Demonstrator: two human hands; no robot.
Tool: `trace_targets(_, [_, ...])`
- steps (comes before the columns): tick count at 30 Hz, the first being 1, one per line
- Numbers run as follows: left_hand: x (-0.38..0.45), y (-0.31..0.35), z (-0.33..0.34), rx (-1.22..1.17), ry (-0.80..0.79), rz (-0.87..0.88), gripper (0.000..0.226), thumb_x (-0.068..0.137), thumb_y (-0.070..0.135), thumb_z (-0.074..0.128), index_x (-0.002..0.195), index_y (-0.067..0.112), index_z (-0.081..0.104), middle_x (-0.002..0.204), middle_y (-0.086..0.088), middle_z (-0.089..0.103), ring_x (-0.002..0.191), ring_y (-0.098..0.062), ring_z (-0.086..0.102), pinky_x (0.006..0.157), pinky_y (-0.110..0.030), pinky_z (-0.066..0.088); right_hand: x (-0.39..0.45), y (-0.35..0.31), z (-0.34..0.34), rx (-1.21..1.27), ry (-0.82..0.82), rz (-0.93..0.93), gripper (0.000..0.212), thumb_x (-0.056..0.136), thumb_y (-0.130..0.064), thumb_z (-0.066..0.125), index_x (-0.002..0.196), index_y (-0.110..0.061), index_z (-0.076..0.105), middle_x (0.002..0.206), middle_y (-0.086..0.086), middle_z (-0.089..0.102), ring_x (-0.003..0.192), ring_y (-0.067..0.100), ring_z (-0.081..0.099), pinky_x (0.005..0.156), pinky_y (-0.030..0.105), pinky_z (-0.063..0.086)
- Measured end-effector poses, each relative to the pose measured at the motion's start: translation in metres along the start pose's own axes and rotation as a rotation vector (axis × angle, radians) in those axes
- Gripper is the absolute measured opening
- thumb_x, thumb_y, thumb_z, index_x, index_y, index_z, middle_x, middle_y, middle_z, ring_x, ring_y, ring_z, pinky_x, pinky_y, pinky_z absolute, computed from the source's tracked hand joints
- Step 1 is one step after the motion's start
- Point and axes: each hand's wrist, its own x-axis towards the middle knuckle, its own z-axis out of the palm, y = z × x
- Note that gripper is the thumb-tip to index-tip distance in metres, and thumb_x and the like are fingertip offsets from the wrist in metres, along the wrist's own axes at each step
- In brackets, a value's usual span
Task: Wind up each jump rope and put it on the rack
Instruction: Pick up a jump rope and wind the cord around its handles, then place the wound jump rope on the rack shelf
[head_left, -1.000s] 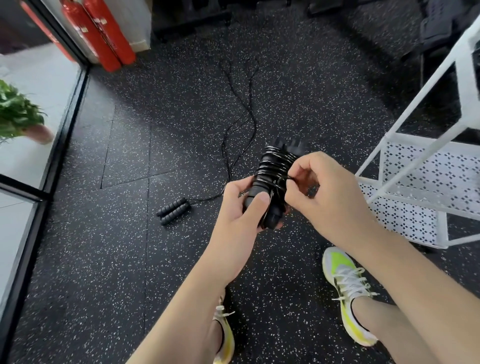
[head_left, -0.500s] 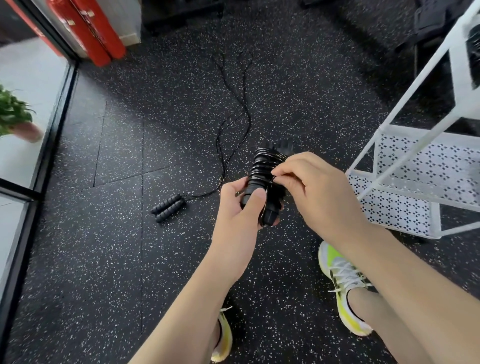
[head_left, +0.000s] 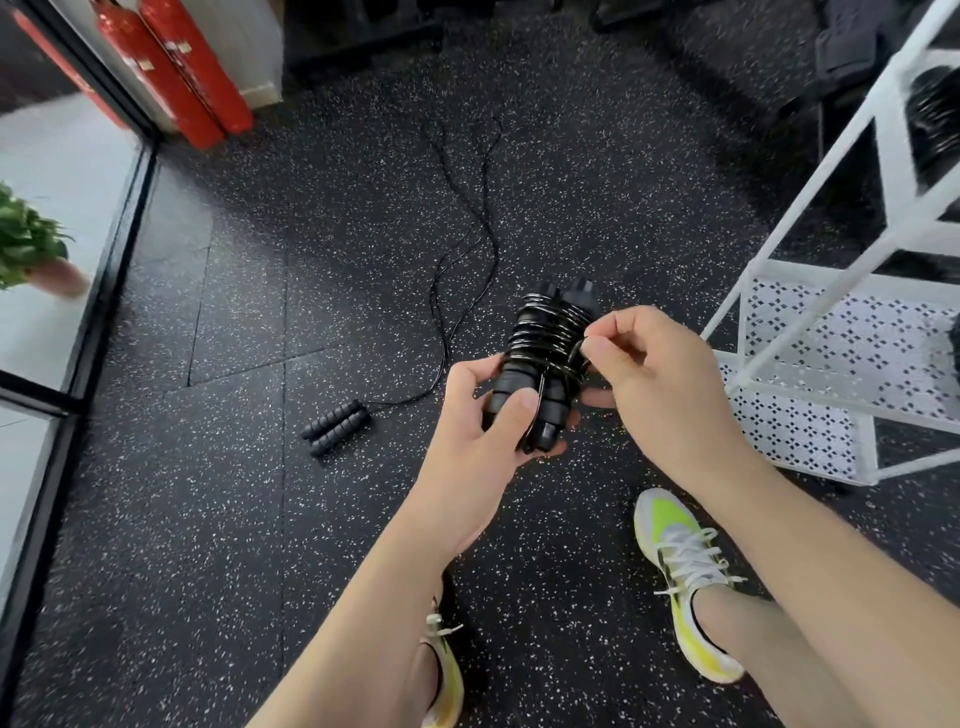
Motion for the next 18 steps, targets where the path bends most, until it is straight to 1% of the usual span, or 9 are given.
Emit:
trace_targets(3, [0.0, 0.001, 0.005, -0.017, 0.015, 0.004, 0.027, 0.107, 0.006, 0.047, 0.132, 0.008, 0.04, 0.127, -0.022, 0.066, 0.104, -0.041, 0.071, 0.079, -0.04, 0.058, 0.002, -0.001, -0.004, 0.043, -0.003, -0.014, 0.01, 0.096, -0.011, 0.065, 0.093, -0.02, 0.068, 0.094, -0.003, 0.071, 0.089, 0.01, 0.071, 0.067, 0.026, 0.062])
trace_targets(6, [0.002, -0.002, 0.014, -0.025, 0.041, -0.007, 0.028, 0.107, 0.009, 0.048, 0.134, 0.009, 0.039, 0.126, -0.021, 0.066, 0.107, -0.043, 0.07, 0.083, -0.045, 0.06, 0.004, 0.0, -0.012, 0.045, -0.032, -0.058, 0.007, 0.093, -0.014, 0.071, 0.094, -0.02, 0.07, 0.091, -0.005, 0.072, 0.087, 0.011, 0.071, 0.068, 0.03, 0.063])
trace_targets(8, [0.003, -0.006, 0.023, -0.011, 0.063, -0.013, 0.034, 0.106, 0.014, 0.053, 0.137, 0.013, 0.038, 0.129, -0.018, 0.066, 0.112, -0.041, 0.069, 0.09, -0.052, 0.059, 0.004, 0.006, -0.016, 0.009, -0.005, -0.031, 0.011, 0.09, -0.028, 0.074, 0.099, -0.026, 0.067, 0.095, -0.007, 0.071, 0.09, 0.012, 0.07, 0.074, 0.037, 0.063])
trace_targets(10, [0.005, -0.012, 0.032, 0.017, 0.076, -0.019, 0.041, 0.105, 0.018, 0.055, 0.14, 0.022, 0.036, 0.13, -0.012, 0.065, 0.115, -0.033, 0.068, 0.097, -0.055, 0.056, 0.003, 0.016, -0.018, -0.042, 0.022, 0.028, 0.026, 0.087, -0.049, 0.07, 0.106, -0.033, 0.062, 0.101, -0.012, 0.07, 0.094, 0.008, 0.069, 0.082, 0.043, 0.061])
trace_targets(11, [0.005, -0.014, 0.037, 0.044, 0.079, -0.024, 0.042, 0.106, 0.019, 0.055, 0.141, 0.028, 0.034, 0.129, -0.008, 0.066, 0.115, -0.028, 0.069, 0.1, -0.054, 0.055, 0.002, 0.019, -0.018, -0.03, 0.011, 0.069, 0.03, 0.088, -0.053, 0.066, 0.11, -0.033, 0.061, 0.103, -0.012, 0.07, 0.095, 0.007, 0.069, 0.084, 0.044, 0.061])
trace_targets(12, [0.005, -0.017, 0.04, 0.078, 0.076, -0.028, 0.044, 0.107, 0.019, 0.054, 0.142, 0.035, 0.033, 0.127, -0.004, 0.068, 0.114, -0.024, 0.069, 0.102, -0.052, 0.054, -0.001, 0.021, -0.02, 0.015, -0.012, 0.112, 0.032, 0.092, -0.053, 0.063, 0.114, -0.031, 0.06, 0.107, -0.011, 0.071, 0.096, 0.008, 0.07, 0.084, 0.045, 0.061])
trace_targets(14, [0.005, -0.02, 0.048, 0.157, 0.045, -0.026, 0.046, 0.106, 0.022, 0.055, 0.141, 0.044, 0.034, 0.124, 0.0, 0.071, 0.115, -0.022, 0.068, 0.102, -0.047, 0.053, -0.004, 0.022, -0.026, 0.13, -0.063, 0.189, 0.031, 0.098, -0.049, 0.058, 0.12, -0.026, 0.06, 0.112, -0.005, 0.073, 0.097, 0.012, 0.073, 0.083, 0.044, 0.062])
trace_targets(16, [0.004, -0.023, 0.057, 0.214, 0.024, -0.019, 0.046, 0.105, 0.02, 0.058, 0.138, 0.044, 0.037, 0.123, -0.001, 0.072, 0.111, -0.023, 0.068, 0.095, -0.043, 0.056, -0.007, 0.016, -0.04, 0.196, -0.107, 0.252, 0.027, 0.101, -0.042, 0.058, 0.119, -0.023, 0.062, 0.112, 0.0, 0.074, 0.095, 0.015, 0.075, 0.078, 0.041, 0.063])
trace_targets(18, [0.003, -0.028, 0.068, 0.298, 0.023, 0.008, 0.046, 0.1, 0.02, 0.065, 0.133, 0.041, 0.039, 0.119, 0.0, 0.072, 0.109, -0.02, 0.068, 0.095, -0.047, 0.057, -0.008, 0.012, -0.06, 0.181, -0.139, 0.292, 0.024, 0.1, -0.04, 0.061, 0.115, -0.022, 0.065, 0.109, 0.002, 0.075, 0.093, 0.016, 0.075, 0.076, 0.042, 0.064])
